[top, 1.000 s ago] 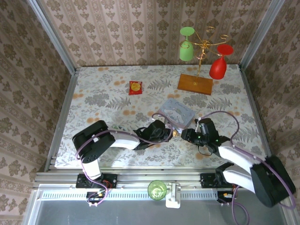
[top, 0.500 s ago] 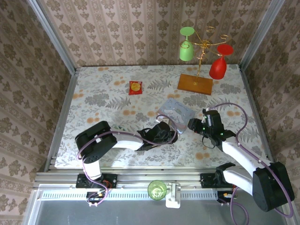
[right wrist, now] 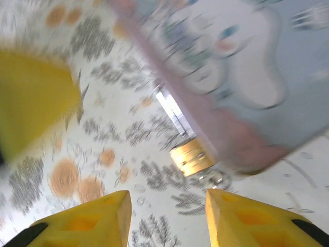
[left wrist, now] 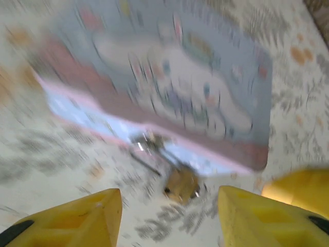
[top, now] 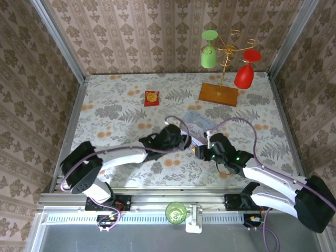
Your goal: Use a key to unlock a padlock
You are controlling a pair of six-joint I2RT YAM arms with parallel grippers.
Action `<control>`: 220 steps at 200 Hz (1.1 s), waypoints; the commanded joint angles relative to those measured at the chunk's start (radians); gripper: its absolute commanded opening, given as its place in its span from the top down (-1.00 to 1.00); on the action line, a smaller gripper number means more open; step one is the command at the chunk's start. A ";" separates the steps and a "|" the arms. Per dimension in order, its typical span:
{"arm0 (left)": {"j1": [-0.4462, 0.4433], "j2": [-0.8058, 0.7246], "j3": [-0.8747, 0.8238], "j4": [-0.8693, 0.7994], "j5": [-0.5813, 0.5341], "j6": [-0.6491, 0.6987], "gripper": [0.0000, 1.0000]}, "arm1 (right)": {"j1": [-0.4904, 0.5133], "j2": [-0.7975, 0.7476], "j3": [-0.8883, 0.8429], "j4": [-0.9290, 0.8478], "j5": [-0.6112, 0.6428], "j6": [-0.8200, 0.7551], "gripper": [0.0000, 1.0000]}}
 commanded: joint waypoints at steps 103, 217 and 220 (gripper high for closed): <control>0.245 0.481 0.648 -0.368 0.200 0.501 -0.47 | 0.254 0.514 0.194 0.071 0.622 -0.183 -0.08; 0.239 0.447 0.495 -0.353 0.102 0.438 -0.29 | 0.186 0.448 0.092 0.098 0.344 -0.017 0.53; 0.240 0.443 0.489 -0.350 0.102 0.435 -0.28 | 0.173 0.435 0.079 0.117 0.307 -0.018 0.52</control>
